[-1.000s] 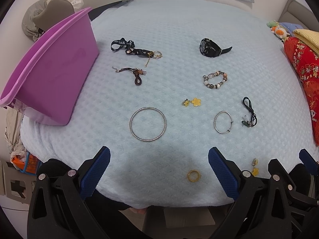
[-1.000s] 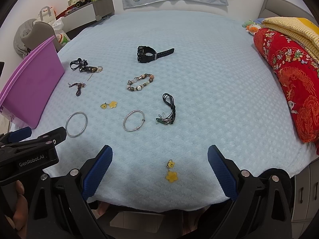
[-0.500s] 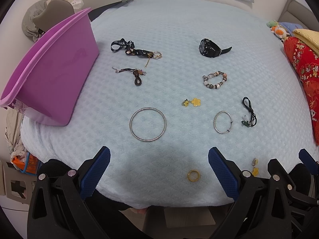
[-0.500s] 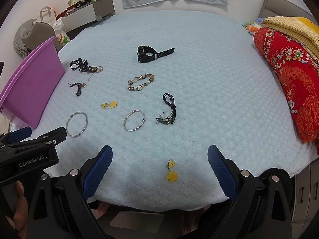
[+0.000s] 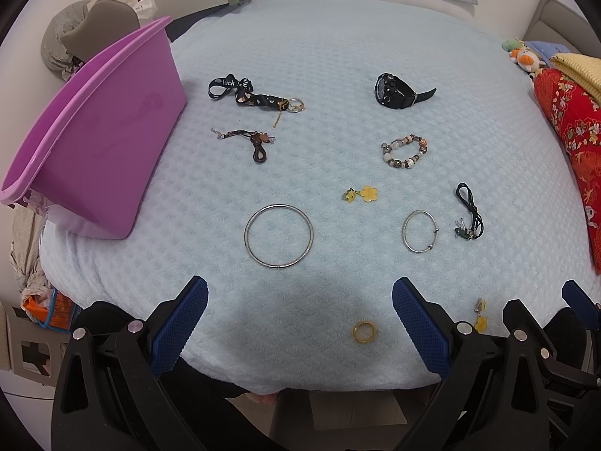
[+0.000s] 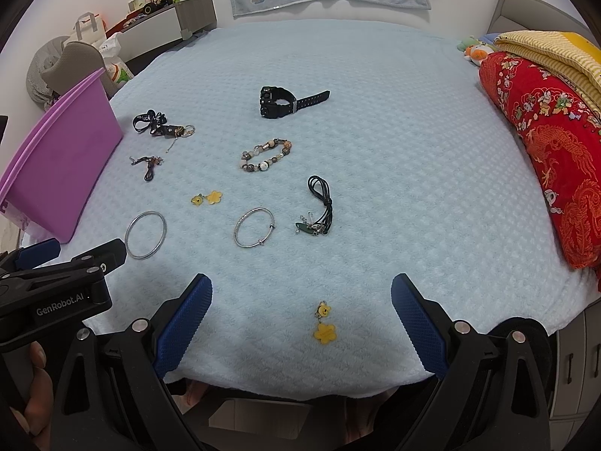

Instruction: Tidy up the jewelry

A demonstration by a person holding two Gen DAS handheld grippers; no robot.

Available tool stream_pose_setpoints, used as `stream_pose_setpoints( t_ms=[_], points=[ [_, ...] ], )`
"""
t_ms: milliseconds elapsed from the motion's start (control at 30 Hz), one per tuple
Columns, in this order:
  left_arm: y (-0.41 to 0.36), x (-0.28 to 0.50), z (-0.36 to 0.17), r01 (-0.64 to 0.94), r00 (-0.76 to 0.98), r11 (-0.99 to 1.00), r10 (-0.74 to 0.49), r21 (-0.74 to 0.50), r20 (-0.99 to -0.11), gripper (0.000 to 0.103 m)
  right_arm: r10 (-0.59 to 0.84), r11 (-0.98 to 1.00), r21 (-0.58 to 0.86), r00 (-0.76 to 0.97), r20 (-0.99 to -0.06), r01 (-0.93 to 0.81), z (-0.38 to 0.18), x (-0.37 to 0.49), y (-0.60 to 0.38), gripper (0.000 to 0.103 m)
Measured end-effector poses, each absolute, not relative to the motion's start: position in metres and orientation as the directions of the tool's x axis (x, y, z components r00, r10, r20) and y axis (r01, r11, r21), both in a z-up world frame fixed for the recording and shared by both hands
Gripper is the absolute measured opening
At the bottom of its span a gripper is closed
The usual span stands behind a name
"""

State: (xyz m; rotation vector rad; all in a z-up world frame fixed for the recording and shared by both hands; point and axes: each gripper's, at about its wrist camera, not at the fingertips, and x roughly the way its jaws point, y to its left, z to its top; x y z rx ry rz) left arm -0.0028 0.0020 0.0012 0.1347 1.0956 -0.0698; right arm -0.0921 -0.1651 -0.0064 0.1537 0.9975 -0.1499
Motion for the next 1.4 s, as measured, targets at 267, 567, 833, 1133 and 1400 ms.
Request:
stream_pose_setpoints(
  t_ms=[267,567,833,1133,1400],
  points=[
    [0.002,-0.003,0.001,0.123,0.457,0.990,0.011,0.075,-0.889,0.097,-0.053,0.979,0.062,0.533,-0.845,0.195,-0.007,-0.091,-0.167,0.092],
    [0.003,-0.003,0.002,0.124,0.458,0.989,0.012,0.077,-0.889,0.097,-0.048,0.978,0.068,0.533,-0.845,0.195,-0.005,-0.094,-0.164,0.092],
    [0.003,-0.001,0.000,0.130,0.450,0.989,0.004,0.070,-0.893,0.097,-0.027,0.977,0.089,0.525,-0.850,0.195,-0.010,-0.094,-0.168,0.092],
    [0.015,-0.007,-0.029,0.190,0.406,0.980,-0.030,0.053,-0.913,0.097,0.047,0.962,0.168,0.479,-0.877,0.213,-0.035,-0.103,-0.190,0.092],
    [0.008,-0.019,-0.059,0.237,0.384,0.972,-0.080,0.014,-0.920,0.097,0.079,0.967,0.173,0.423,-0.903,0.189,-0.069,-0.107,-0.196,0.092]
  ],
)
